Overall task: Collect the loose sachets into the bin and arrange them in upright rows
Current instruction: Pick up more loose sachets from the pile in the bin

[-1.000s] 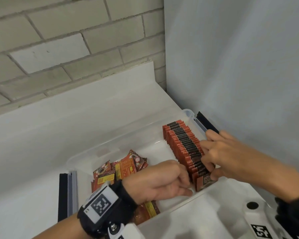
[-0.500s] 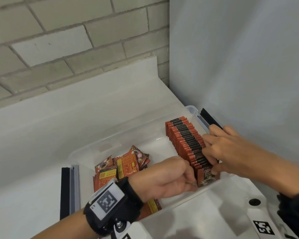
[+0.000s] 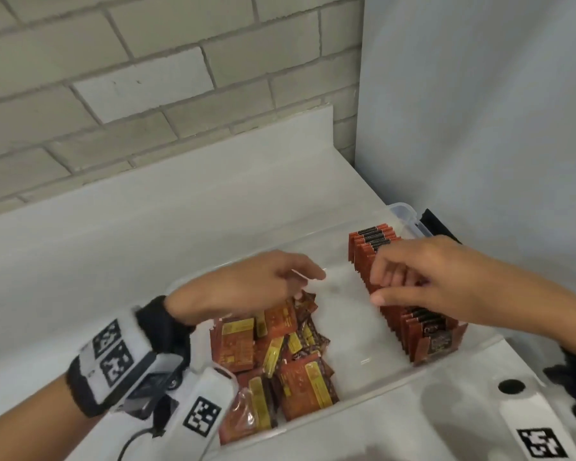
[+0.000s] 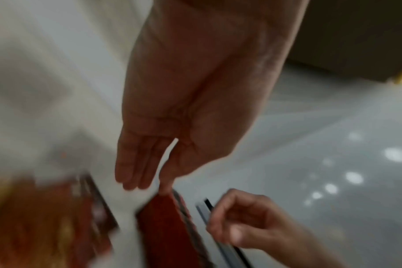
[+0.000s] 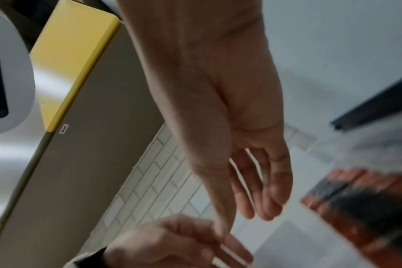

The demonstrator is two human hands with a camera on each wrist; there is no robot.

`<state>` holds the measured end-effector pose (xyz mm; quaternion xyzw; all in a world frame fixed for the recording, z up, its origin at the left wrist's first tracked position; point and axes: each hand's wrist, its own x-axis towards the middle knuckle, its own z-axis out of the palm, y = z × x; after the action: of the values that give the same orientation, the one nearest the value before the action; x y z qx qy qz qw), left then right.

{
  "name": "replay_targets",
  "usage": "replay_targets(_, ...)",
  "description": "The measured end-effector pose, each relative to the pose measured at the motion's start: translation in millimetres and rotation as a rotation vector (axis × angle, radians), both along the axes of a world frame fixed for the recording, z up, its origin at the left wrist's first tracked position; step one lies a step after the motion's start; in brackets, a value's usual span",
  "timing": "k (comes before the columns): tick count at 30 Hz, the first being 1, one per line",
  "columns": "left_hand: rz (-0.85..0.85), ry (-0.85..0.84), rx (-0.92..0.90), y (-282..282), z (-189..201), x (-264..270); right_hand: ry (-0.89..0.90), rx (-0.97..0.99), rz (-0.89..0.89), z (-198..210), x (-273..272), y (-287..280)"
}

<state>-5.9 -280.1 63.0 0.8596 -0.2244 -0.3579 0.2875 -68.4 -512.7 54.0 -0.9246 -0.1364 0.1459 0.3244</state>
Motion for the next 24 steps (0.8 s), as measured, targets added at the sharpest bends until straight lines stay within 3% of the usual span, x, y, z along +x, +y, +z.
replay_targets(3, -0.21, -0.23, 0.315, 24.5, 9.0, 11.7, 0.119, 0.002, 0.032, -8.3, 11.6, 31.5)
replay_targets(6, -0.335, -0.186, 0.548, 38.8, 7.8, 12.4, 0.235, -0.148, 0.11, -15.7, 26.8, 61.0)
replay_targets(11, -0.349, 0.045, 0.544, 53.4, -11.0, 9.2, 0.294, -0.248, 0.221, -21.7, 48.9, 91.4)
replay_targets(19, -0.436, -0.101, 0.756, 51.5, -22.7, 10.6, 0.385, -0.226, 0.217, -30.2, 63.8, 111.0)
replay_targets(24, -0.418, -0.134, 0.738, 51.8, -25.4, 7.2, 0.407, -0.136, 0.177, -32.3, 65.5, 115.0)
